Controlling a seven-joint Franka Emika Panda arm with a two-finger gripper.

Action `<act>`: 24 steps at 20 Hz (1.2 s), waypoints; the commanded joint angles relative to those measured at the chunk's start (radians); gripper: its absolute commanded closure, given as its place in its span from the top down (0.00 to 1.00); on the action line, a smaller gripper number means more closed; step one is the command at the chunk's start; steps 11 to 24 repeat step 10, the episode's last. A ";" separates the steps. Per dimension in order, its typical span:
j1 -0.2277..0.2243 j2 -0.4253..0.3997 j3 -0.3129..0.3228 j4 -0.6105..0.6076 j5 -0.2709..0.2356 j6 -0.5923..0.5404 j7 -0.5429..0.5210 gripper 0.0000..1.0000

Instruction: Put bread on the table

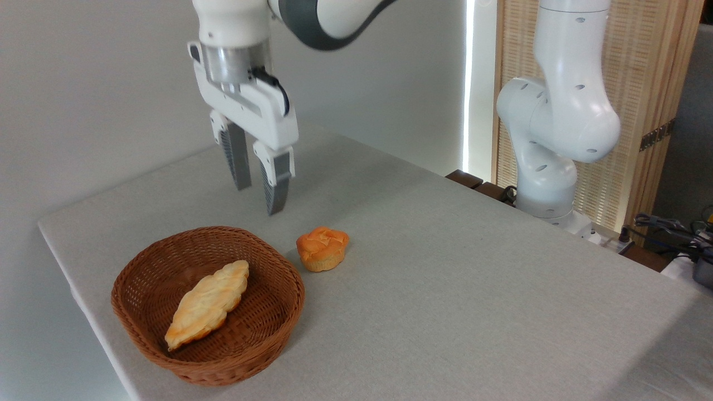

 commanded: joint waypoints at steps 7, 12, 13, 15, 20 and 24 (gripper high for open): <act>0.018 0.019 0.088 0.095 0.064 -0.085 0.020 1.00; 0.018 0.019 0.100 0.095 0.056 -0.073 0.020 1.00; 0.018 0.019 0.100 0.095 0.056 -0.073 0.020 1.00; 0.018 0.019 0.100 0.095 0.056 -0.073 0.020 1.00; 0.018 0.019 0.100 0.095 0.056 -0.073 0.020 1.00; 0.018 0.019 0.100 0.095 0.056 -0.073 0.020 1.00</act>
